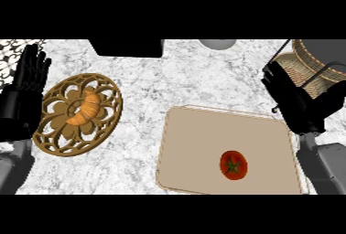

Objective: Pick the tomato from the tray and place it in the tiered basket

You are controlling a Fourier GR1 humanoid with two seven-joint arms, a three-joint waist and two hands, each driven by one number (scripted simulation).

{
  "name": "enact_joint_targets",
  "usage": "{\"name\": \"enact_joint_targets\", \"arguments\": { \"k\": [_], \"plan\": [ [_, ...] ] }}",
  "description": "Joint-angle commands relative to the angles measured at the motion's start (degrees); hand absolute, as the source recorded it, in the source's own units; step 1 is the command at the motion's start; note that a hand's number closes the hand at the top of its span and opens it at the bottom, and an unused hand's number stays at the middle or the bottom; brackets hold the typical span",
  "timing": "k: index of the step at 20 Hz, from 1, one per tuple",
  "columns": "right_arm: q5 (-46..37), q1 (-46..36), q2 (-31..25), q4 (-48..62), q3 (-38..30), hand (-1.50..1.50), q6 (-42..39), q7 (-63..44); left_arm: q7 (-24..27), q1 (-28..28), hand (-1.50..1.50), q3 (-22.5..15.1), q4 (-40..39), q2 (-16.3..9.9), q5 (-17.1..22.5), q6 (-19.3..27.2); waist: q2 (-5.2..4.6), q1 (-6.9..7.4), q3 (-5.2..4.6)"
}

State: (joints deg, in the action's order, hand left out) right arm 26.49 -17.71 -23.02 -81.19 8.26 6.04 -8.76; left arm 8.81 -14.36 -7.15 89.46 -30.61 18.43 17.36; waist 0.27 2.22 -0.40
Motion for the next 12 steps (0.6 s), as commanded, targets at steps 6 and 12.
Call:
{"name": "enact_joint_targets", "arguments": {
  "k": [6,12],
  "plan": [
    [6.4,15.3,11.8,-1.6,-4.7,1.5,-7.8,27.5,-10.4,16.1,0.0,-1.5,-11.2,-2.3,1.7,-2.1,-0.74,-4.12,1.06],
    [-12.3,24.9,14.9,-3.9,-5.4,-1.5,8.0,46.8,-11.5,18.0,0.0,-1.3,-12.5,-2.1,4.2,-4.8,-0.09,-6.13,0.23]
  ]
}}
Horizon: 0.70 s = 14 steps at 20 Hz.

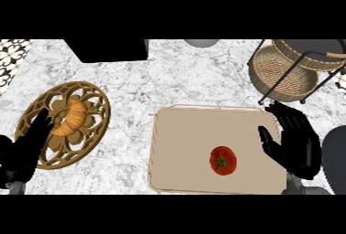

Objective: Pick the tomato from the tray and place it in the tiered basket

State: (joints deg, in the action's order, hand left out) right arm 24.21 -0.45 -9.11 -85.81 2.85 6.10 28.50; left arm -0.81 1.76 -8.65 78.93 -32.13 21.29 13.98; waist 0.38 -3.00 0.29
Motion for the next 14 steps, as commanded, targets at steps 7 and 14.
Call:
{"name": "enact_joint_targets", "arguments": {
  "k": [7,14],
  "plan": [
    [-33.1,19.6,-7.7,4.6,4.0,-1.5,29.3,-0.8,-2.2,2.9,0.0,-1.0,-0.2,-0.9,0.8,-2.6,-0.35,1.27,-0.82],
    [-49.4,22.2,-9.8,-8.0,19.6,-1.5,27.0,-27.7,-2.4,1.4,0.0,-1.1,-1.7,-1.4,0.3,-4.8,-0.69,3.31,-0.77]
  ]
}}
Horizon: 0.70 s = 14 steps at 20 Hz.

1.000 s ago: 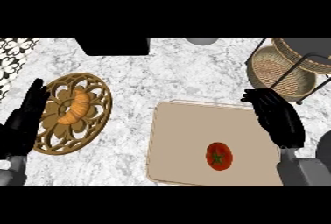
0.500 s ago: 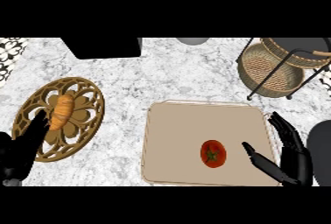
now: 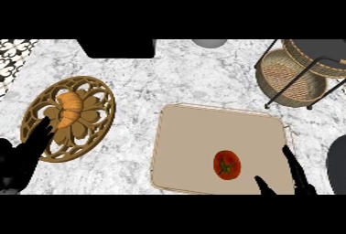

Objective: Pick the tomato from the tray and place it in the tiered basket

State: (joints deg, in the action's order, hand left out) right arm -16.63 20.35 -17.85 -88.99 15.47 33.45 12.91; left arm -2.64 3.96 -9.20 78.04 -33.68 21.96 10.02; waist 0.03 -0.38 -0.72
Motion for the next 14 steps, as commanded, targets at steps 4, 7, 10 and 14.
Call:
{"name": "enact_joint_targets", "arguments": {
  "k": [4,7,10,14],
  "plan": [
    [-19.2,0.7,-1.1,-16.6,11.6,-1.5,-3.4,-29.4,-1.0,0.4,0.0,0.2,-0.2,0.2,0.0,-1.3,-0.02,0.63,0.42],
    [-25.4,-3.9,2.1,-20.6,13.2,-1.5,-8.4,-43.0,-1.5,0.6,0.0,0.1,2.5,0.3,-0.7,-0.7,-0.01,1.2,0.54],
    [-28.1,-4.6,3.2,-27.2,16.4,-1.5,-16.5,-54.0,-1.3,-0.2,0.0,0.5,-0.2,1.0,-0.9,-1.4,0.0,0.68,0.54],
    [-29.9,-5.0,2.7,-32.8,17.8,-1.5,-24.6,-63.9,-2.9,2.2,0.0,1.4,3.9,0.4,-1.2,-1.1,0.15,0.71,0.66]
  ]
}}
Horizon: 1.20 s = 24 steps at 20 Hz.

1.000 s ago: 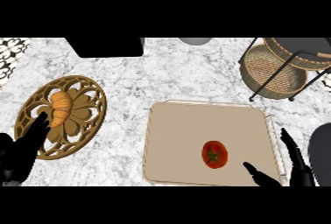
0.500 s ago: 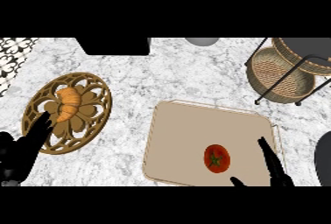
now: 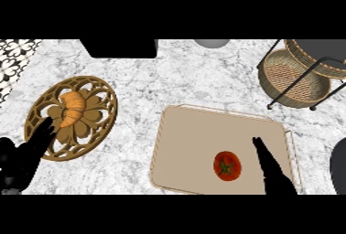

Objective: Pick the tomato from the tray and place it in the tiered basket

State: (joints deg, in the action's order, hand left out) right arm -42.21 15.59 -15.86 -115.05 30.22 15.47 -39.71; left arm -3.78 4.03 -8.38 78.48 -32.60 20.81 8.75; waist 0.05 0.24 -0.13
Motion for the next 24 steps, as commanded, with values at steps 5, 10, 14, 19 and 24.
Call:
{"name": "enact_joint_targets", "arguments": {
  "k": [5,10,14,19,24],
  "plan": [
    [-4.1,-1.6,1.5,-3.5,0.4,-1.5,-9.9,-13.9,-0.1,-2.0,0.0,2.3,-2.6,2.5,-2.4,-1.4,-0.03,-0.35,0.12],
    [-3.0,6.0,-0.3,-9.3,-0.9,-1.5,-8.4,-12.8,2.1,-0.5,0.0,4.0,-4.4,3.9,-4.5,-3.5,0.02,-0.56,0.12],
    [2.0,2.6,0.7,-4.7,-5.0,-1.5,-9.6,-8.3,-5.3,0.6,0.0,5.7,4.8,3.6,-4.3,-3.2,0.03,-0.22,0.16],
    [1.9,1.8,3.1,-0.5,-4.6,-1.5,-8.7,-6.1,-1.5,-1.0,0.0,6.4,-1.4,8.1,-8.7,-3.0,-0.02,-0.3,0.13],
    [1.8,2.4,3.5,2.7,-5.5,-1.5,-6.4,-1.1,-3.2,-0.4,0.0,8.7,-0.4,8.2,-8.7,-6.5,-0.02,-0.28,0.14]
  ]
}}
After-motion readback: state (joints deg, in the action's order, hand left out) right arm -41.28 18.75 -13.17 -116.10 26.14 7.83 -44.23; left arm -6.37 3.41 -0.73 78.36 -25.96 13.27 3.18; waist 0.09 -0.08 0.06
